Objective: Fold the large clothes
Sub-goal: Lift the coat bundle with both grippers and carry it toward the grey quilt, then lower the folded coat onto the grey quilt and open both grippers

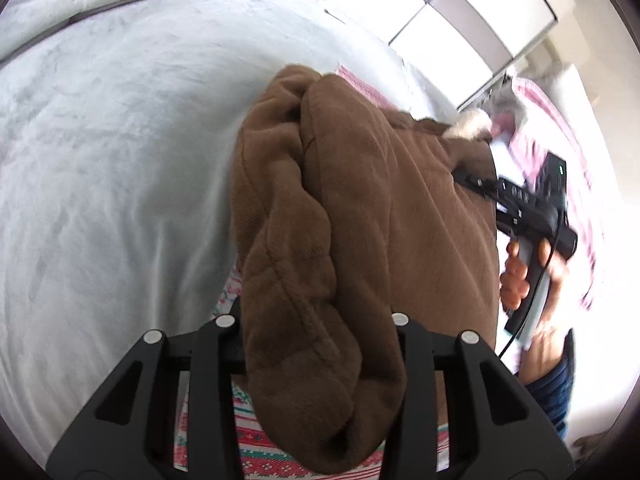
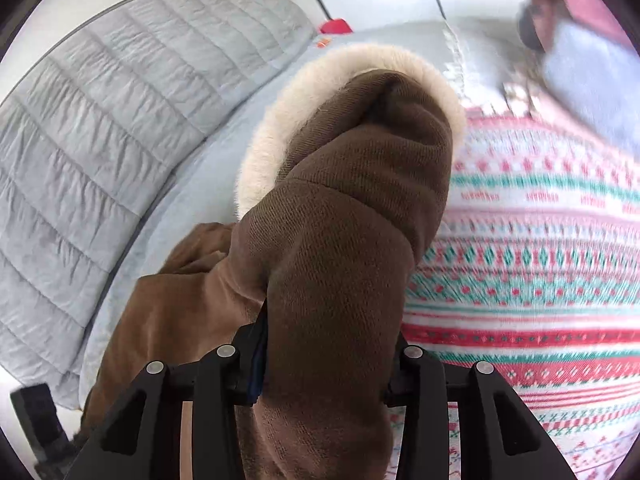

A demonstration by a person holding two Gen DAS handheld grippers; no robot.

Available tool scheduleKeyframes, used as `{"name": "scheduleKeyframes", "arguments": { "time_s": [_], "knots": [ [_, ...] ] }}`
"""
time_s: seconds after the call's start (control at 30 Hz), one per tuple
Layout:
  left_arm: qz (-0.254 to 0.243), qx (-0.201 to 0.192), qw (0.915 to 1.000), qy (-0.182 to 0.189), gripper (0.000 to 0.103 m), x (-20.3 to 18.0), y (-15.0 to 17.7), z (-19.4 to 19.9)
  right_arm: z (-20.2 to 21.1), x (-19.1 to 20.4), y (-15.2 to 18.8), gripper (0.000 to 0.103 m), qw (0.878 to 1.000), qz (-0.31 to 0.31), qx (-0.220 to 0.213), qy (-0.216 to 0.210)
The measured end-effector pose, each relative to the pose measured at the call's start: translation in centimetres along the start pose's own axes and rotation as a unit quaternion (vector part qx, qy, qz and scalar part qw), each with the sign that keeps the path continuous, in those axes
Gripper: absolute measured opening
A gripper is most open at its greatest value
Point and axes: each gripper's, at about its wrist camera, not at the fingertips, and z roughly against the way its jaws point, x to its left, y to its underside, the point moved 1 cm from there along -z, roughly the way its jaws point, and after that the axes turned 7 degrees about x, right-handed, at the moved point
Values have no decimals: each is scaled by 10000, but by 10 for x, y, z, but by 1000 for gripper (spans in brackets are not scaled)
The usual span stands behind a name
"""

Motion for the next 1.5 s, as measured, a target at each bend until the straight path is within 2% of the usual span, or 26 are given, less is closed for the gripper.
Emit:
{"name": "scheduleKeyframes", "arguments": {
  "time_s": [0.1, 0.3, 0.37, 0.47, 0.53, 0.6, 0.63, 0.67, 0.7, 0.73, 0.8, 0.9, 0.93, 1.0, 1.1, 1.17, 1.23, 1.33, 1.4, 1.47, 1.5],
  "knots": [
    [178, -411, 9989, 114, 37, 9, -16, 19, 8, 33, -8, 39, 9991, 388, -151, 104],
    [353, -1237, 9917, 70, 37, 37, -74, 63, -3, 97, -51, 39, 9953, 801, -519, -147],
    [380, -1534, 9874, 55, 37, 50, -100, 78, -15, 116, -75, 39, 9936, 849, -655, -367],
    [401, -2086, 9768, -259, 37, 76, -131, 90, -40, 143, -111, 39, 9888, 871, -805, -901],
    [663, -2007, 9764, -450, 39, 102, -144, 79, -76, 151, -133, 39, 9893, 619, -584, -1182],
    [1086, -1497, 9810, -578, 41, 148, -161, 40, -126, 146, -147, 41, 9915, 130, -146, -1289],
    [1196, -1298, 9819, -679, 43, 167, -165, 18, -160, 139, -150, 42, 9927, -160, 122, -1189],
    [1178, -1210, 9822, -820, 54, 184, -167, 1, -189, 131, -149, 44, 9942, -397, 286, -960],
    [1042, -1349, 9824, -763, 56, 193, -164, -7, -218, 124, -145, 54, 9955, -573, 445, -613],
    [905, -1509, 9821, -666, 57, 195, -162, -6, -232, 121, -141, 57, 9964, -587, 371, -493],
    [744, -1414, 9832, -880, 57, 186, -169, 0, -229, 120, -139, 58, 9958, -549, 83, -731],
    [708, -1522, 9822, -846, 57, 178, -176, 7, -226, 108, -134, 55, 9926, -752, 151, -941],
    [685, -1568, 9808, -935, 56, 176, -179, 7, -223, 104, -133, 49, 9903, -895, 169, -1053],
    [591, -1626, 9781, -1156, 53, 168, -186, 8, -211, 98, -132, 46, 9854, -1110, 124, -1286],
    [425, -1686, 9763, -1289, 53, 160, -195, 10, -205, 97, -129, 45, 9822, -1336, 145, -1312],
    [416, -1720, 9767, -1217, 53, 162, -198, 9, -210, 90, -124, 49, 9811, -1467, 165, -1250],
    [341, -1681, 9770, -1268, 54, 161, -200, 9, -207, 91, -119, 70, 9866, -1340, 75, -931],
    [354, -1578, 9781, -1311, 57, 156, -197, 20, -186, 88, -116, 75, 9898, -1282, -64, -627],
    [296, -1759, 9696, -1676, 62, 147, -198, 31, -162, 78, -108, 76, 9905, -1256, -122, -554],
    [11, -2223, 9509, -2151, 64, 127, -193, 56, -137, 76, -91, 76, 9924, -1079, -202, -561],
    [-26, -2327, 9469, -2220, 65, 122, -189, 67, -126, 76, -83, 76, 9933, -977, -226, -583]
  ]
}}
